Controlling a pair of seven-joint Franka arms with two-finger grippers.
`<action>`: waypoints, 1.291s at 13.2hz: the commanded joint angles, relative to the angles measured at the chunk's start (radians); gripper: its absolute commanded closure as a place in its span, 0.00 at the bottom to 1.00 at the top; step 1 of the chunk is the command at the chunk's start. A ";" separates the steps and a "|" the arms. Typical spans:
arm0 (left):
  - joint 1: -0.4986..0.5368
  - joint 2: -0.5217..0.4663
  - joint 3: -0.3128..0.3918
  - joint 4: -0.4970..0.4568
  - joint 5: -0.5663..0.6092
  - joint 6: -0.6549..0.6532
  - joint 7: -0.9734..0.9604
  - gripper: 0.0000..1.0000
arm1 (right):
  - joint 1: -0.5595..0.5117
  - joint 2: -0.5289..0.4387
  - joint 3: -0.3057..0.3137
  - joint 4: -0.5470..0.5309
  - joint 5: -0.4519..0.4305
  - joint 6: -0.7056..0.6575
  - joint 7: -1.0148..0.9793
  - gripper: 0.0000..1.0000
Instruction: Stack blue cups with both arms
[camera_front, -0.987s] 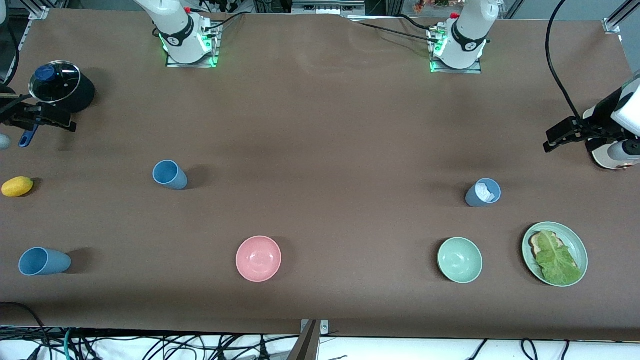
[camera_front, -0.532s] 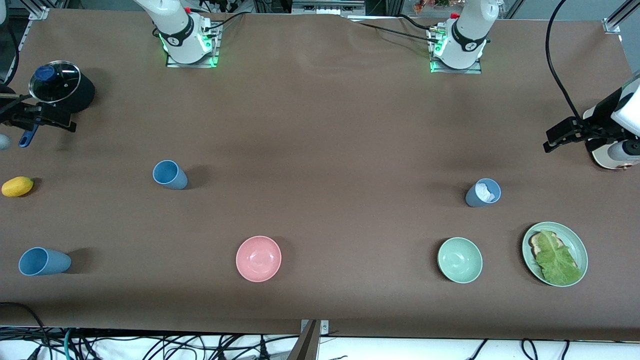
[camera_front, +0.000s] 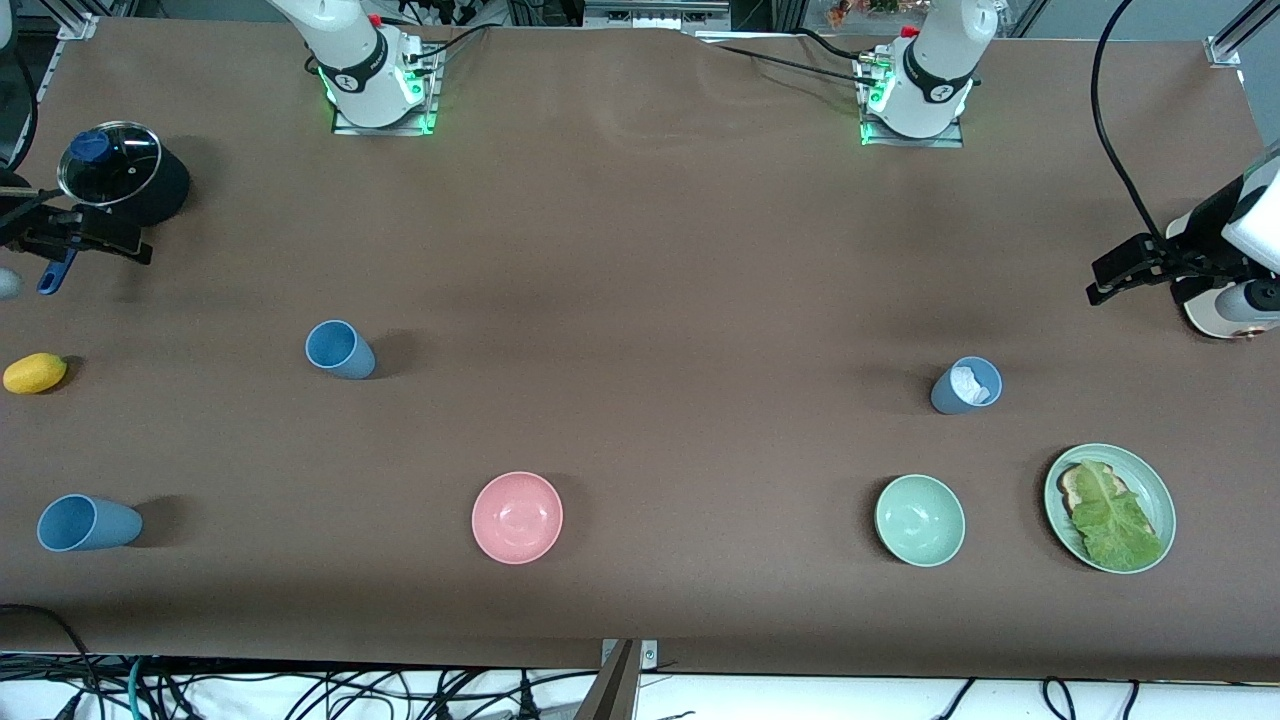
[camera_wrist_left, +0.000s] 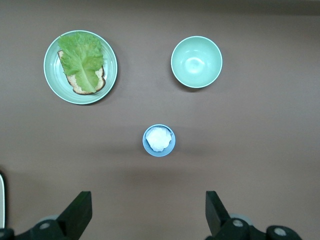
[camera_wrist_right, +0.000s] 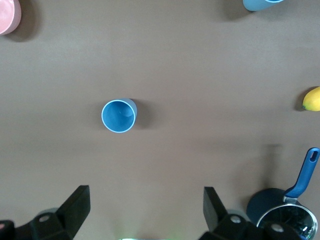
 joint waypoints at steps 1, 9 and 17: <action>-0.004 0.013 0.002 0.029 -0.003 -0.024 0.008 0.00 | 0.001 -0.010 -0.001 -0.011 -0.011 0.005 -0.006 0.00; -0.002 0.014 0.001 0.029 -0.005 -0.024 0.008 0.00 | 0.002 -0.008 -0.001 -0.007 -0.008 0.014 -0.007 0.00; 0.066 0.201 0.014 0.069 -0.047 0.053 0.000 0.00 | 0.068 0.099 0.002 0.021 -0.005 0.022 -0.035 0.00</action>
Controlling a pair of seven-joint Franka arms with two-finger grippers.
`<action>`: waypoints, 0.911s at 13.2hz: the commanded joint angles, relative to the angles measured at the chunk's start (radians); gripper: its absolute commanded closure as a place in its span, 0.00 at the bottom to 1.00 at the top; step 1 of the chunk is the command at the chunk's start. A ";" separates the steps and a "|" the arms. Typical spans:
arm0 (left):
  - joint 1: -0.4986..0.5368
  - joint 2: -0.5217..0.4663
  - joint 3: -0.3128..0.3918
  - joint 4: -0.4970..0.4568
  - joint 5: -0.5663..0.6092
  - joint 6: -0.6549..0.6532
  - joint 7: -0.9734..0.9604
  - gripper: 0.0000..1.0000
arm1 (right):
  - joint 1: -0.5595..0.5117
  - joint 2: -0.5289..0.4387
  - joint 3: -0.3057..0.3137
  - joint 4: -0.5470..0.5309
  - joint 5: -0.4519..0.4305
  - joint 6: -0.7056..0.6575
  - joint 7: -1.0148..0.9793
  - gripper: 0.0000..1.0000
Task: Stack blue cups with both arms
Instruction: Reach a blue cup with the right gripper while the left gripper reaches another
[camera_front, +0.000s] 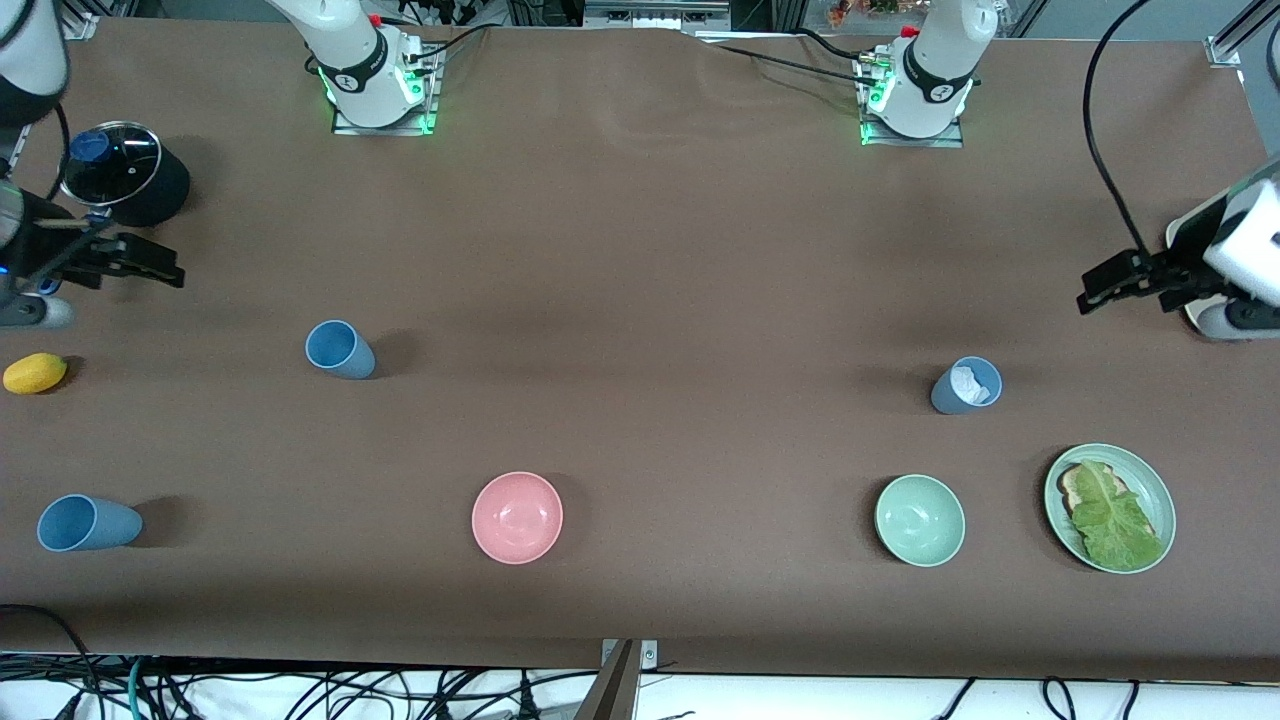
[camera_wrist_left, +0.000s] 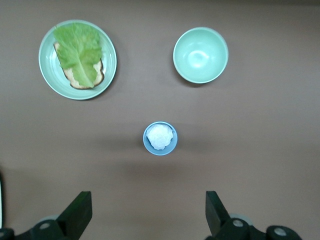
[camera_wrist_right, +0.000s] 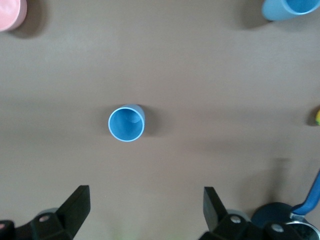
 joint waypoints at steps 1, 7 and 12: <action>0.070 0.191 0.008 0.078 -0.070 0.046 0.007 0.00 | 0.013 0.045 -0.004 0.017 -0.009 -0.032 -0.028 0.00; 0.065 0.336 0.000 0.018 -0.061 0.189 0.018 0.00 | 0.046 0.121 -0.002 -0.064 0.005 0.116 -0.012 0.00; 0.067 0.270 -0.035 -0.259 -0.058 0.491 0.019 0.00 | 0.044 0.115 -0.005 -0.263 0.006 0.369 -0.012 0.00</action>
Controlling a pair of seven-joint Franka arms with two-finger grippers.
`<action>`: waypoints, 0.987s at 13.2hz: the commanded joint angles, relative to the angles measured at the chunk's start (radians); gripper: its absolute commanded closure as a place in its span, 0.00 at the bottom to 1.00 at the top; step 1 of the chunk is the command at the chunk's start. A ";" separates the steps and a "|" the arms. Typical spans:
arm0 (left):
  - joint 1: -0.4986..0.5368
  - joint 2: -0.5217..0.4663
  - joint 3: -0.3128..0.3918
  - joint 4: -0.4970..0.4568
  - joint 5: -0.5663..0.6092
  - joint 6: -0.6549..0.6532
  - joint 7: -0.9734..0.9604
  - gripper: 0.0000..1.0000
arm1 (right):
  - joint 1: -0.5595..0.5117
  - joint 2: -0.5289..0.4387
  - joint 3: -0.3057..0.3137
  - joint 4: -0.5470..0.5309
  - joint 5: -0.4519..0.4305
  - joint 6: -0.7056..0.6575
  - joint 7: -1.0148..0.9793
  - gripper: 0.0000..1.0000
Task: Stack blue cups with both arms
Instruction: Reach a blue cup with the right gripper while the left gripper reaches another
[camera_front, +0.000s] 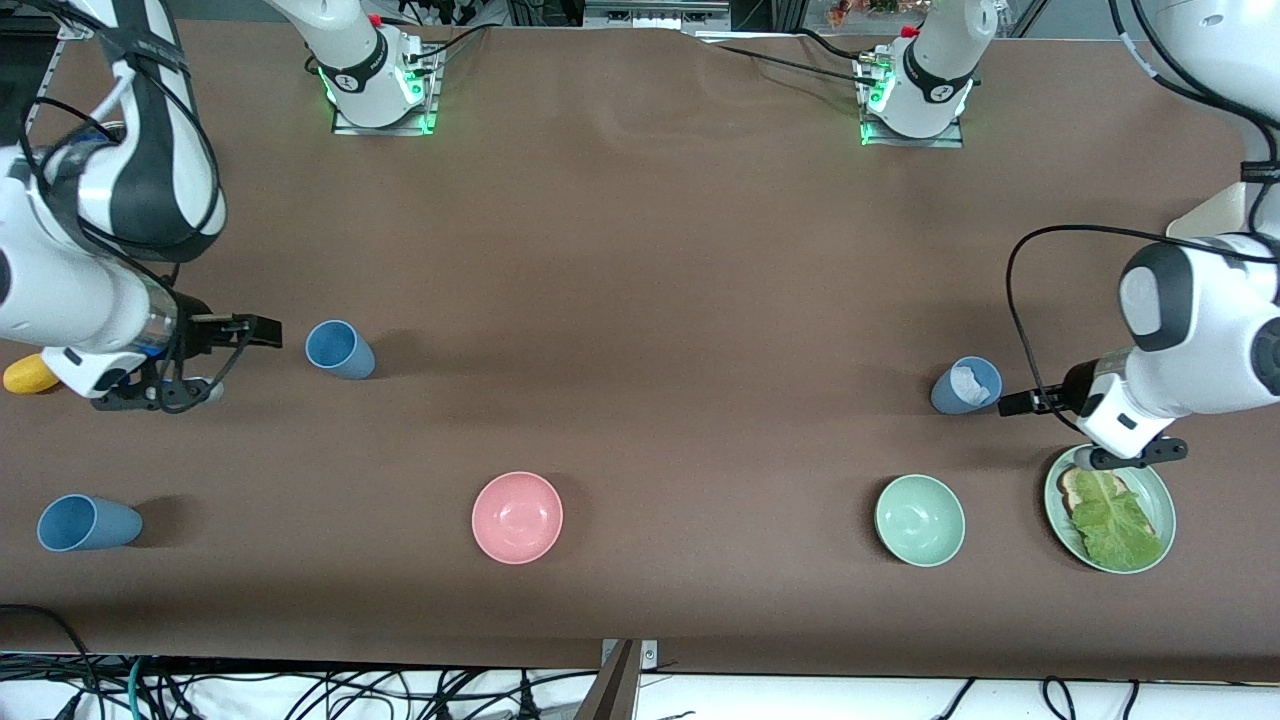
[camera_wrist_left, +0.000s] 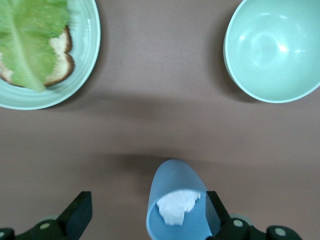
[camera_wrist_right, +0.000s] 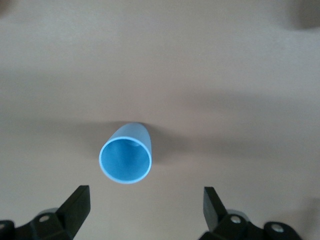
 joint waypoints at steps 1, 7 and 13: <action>0.001 -0.081 -0.008 -0.183 -0.008 0.154 0.021 0.00 | -0.002 -0.030 -0.005 -0.118 0.008 0.114 -0.004 0.00; 0.001 -0.073 -0.008 -0.220 -0.010 0.190 0.062 0.36 | -0.002 -0.060 -0.007 -0.350 0.016 0.364 -0.004 0.00; 0.003 -0.075 -0.008 -0.199 -0.010 0.159 0.060 0.49 | -0.006 -0.038 -0.007 -0.395 0.016 0.450 -0.004 0.09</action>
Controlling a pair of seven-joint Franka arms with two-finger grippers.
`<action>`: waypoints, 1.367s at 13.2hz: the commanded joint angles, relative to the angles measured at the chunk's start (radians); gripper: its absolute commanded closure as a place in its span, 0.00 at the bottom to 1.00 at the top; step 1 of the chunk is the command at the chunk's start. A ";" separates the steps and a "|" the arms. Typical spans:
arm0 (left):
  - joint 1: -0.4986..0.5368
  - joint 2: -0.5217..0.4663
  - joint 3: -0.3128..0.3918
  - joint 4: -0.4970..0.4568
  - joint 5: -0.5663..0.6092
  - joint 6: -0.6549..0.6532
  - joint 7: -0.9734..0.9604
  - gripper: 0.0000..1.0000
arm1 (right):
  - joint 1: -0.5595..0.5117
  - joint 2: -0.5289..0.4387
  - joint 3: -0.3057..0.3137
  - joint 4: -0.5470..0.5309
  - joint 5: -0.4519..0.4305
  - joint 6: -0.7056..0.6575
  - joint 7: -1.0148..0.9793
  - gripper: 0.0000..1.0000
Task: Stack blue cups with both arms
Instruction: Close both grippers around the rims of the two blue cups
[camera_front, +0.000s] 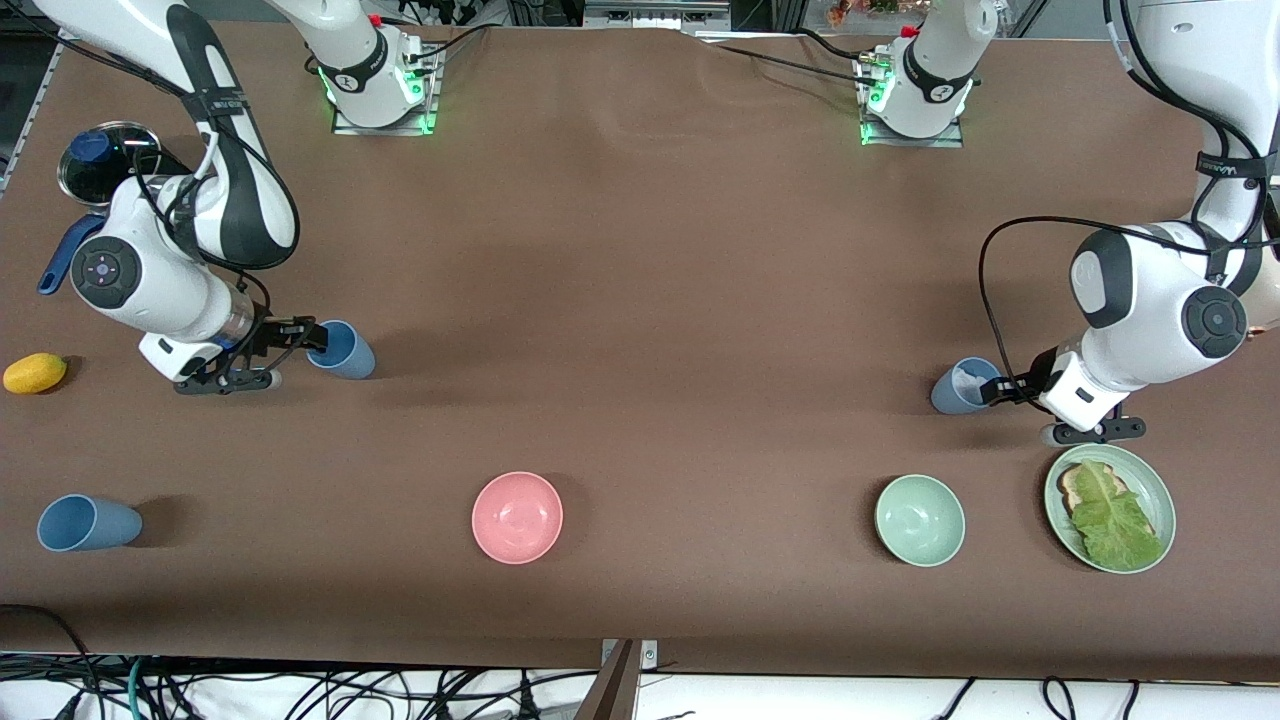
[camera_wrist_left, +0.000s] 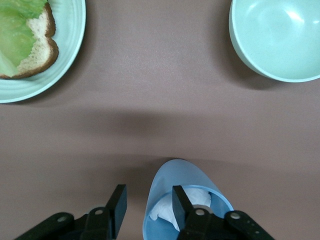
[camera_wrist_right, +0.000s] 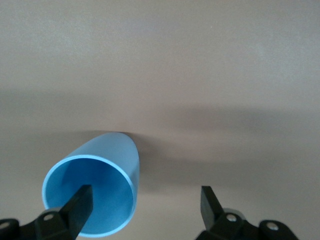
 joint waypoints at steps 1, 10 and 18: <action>0.001 -0.022 0.000 -0.005 -0.010 -0.036 0.020 0.48 | -0.003 -0.023 0.000 -0.057 0.012 0.046 -0.005 0.14; -0.002 -0.010 -0.002 -0.005 -0.010 -0.096 0.035 0.46 | 0.000 -0.017 0.001 -0.068 0.134 0.069 -0.011 0.72; -0.013 0.010 -0.012 0.006 -0.010 -0.096 0.035 1.00 | -0.002 -0.026 -0.002 -0.060 0.134 0.057 -0.019 1.00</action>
